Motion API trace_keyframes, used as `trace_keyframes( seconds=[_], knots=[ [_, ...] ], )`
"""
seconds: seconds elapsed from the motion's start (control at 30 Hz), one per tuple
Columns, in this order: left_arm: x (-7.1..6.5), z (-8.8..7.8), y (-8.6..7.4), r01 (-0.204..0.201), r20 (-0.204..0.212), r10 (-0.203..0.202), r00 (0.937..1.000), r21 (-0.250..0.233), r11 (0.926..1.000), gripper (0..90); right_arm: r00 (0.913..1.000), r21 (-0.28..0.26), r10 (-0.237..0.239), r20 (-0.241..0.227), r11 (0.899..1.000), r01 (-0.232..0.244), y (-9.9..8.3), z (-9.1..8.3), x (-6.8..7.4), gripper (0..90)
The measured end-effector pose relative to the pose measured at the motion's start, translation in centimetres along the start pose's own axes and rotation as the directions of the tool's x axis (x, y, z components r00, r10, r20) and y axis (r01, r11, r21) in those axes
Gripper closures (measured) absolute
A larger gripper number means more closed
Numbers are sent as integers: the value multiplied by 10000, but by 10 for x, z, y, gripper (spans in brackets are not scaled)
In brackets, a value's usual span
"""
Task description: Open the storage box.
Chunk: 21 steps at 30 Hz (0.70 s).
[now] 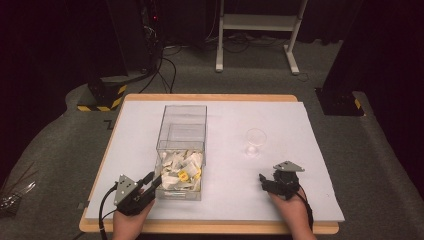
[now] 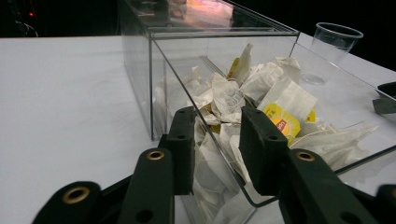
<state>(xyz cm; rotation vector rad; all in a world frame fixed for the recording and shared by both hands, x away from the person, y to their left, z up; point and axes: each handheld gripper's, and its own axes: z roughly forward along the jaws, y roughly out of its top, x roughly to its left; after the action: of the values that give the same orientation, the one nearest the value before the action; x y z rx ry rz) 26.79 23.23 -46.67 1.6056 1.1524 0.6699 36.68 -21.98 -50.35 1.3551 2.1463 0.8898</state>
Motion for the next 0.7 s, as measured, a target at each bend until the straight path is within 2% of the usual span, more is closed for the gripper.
trace_keyframes(
  seconds=[0.13, 0.3, 0.53, 0.7],
  knots=[
    [0, -2, 3, -117, -40, 117, 9999, -195, 9997, 596, 10000, 0, 2, -4, 10000, -2, 0, 0, 0, 253],
    [2, -5, 7, -216, -104, 213, 9997, -316, 9993, 581, 10000, 0, 1, 0, 10000, -1, 0, 0, 0, 254],
    [13, -9, 14, -52, 135, 57, 9999, -372, 9993, 584, 10000, 0, 0, 0, 10000, 0, 0, 0, 0, 254],
    [23, -6, 20, -209, 28, 210, 9998, -274, 9994, 592, 10000, 2, 6, -1, 10000, -6, 0, 0, 0, 254]
  ],
)
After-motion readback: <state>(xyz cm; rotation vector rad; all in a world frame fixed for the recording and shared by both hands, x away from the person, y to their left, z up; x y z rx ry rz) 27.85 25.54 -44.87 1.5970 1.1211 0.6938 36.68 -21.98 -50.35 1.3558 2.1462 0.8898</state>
